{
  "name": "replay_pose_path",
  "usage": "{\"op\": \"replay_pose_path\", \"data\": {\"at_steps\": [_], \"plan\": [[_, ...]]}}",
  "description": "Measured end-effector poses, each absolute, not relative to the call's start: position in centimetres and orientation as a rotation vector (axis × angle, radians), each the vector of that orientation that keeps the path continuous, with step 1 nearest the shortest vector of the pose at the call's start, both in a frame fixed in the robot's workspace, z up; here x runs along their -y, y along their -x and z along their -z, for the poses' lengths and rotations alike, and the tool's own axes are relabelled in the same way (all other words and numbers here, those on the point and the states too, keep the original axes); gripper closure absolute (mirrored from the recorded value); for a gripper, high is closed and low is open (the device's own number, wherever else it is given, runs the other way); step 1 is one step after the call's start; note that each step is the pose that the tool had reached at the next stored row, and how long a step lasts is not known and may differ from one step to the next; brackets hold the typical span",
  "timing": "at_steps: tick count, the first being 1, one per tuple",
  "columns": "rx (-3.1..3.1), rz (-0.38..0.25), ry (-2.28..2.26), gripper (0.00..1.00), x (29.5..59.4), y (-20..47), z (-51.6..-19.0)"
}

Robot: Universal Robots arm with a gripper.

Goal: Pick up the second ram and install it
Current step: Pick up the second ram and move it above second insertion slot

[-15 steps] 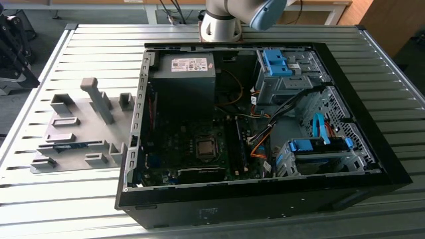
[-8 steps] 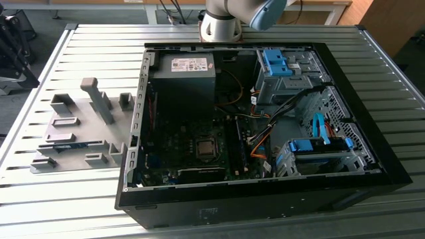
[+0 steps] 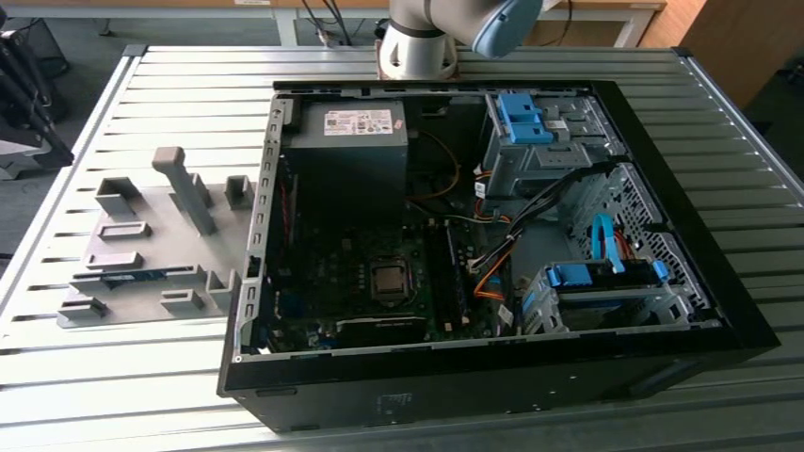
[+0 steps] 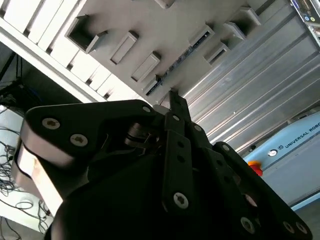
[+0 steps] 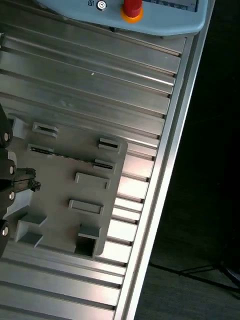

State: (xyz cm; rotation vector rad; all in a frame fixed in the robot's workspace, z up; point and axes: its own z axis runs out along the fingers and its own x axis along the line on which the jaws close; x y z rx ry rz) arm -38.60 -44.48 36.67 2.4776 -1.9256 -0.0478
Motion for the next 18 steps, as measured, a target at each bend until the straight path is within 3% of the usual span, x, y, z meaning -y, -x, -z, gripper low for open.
{"op": "replay_pose_path", "data": {"at_steps": [18], "plan": [[1.571,0.046,-2.711,0.89,44.49,38.60,-36.52]]}}
